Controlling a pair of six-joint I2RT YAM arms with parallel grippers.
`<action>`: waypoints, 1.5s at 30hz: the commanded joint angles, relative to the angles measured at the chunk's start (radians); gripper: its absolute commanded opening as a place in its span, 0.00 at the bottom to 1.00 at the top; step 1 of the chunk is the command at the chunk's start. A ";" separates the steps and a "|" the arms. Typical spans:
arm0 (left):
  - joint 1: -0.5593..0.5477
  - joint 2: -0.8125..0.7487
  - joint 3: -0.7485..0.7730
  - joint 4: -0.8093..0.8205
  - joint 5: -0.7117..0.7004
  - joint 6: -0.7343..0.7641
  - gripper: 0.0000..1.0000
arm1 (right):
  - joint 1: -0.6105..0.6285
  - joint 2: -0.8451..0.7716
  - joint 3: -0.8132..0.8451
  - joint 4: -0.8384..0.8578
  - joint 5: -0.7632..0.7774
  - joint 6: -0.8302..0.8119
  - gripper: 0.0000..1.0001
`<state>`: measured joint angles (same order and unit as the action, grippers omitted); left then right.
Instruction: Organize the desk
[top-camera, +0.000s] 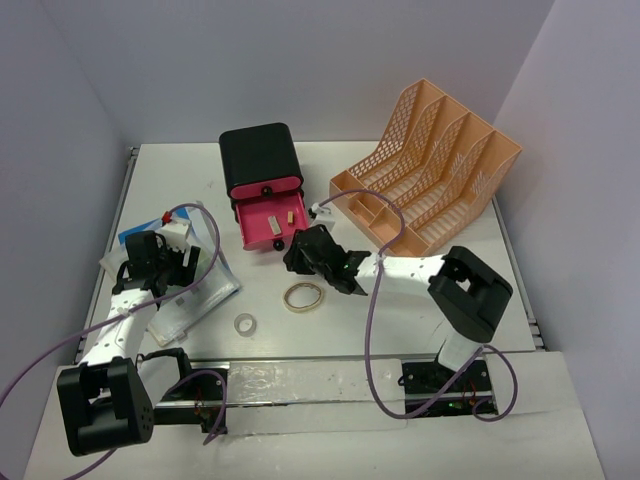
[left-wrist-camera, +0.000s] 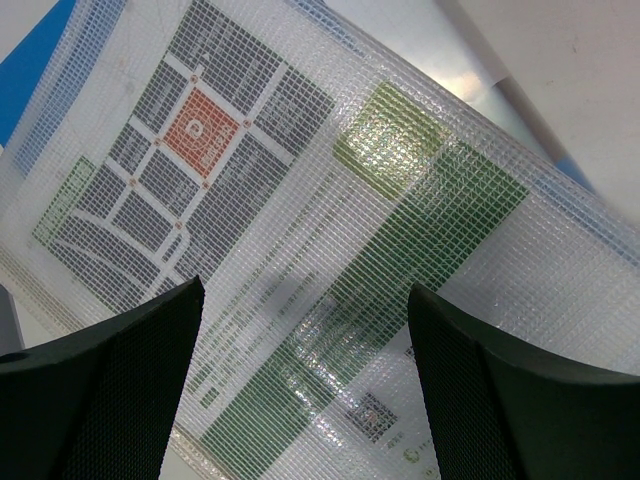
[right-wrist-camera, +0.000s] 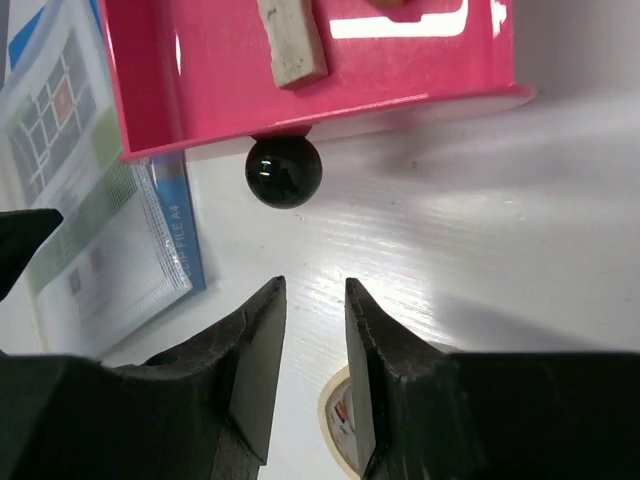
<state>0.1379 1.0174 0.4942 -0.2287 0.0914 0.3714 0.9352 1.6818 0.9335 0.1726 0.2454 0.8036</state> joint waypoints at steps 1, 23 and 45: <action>0.005 -0.025 -0.003 0.015 0.018 0.004 0.89 | -0.004 0.053 0.017 0.153 -0.038 0.100 0.39; 0.005 -0.016 -0.005 0.025 0.011 0.008 0.89 | -0.049 0.191 0.132 0.217 -0.014 0.047 0.36; 0.006 -0.005 -0.002 0.028 0.012 0.008 0.89 | -0.129 0.278 0.301 0.257 -0.019 0.057 0.33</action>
<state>0.1383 1.0096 0.4938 -0.2280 0.0910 0.3748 0.8321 1.9299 1.1604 0.3695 0.2082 0.8497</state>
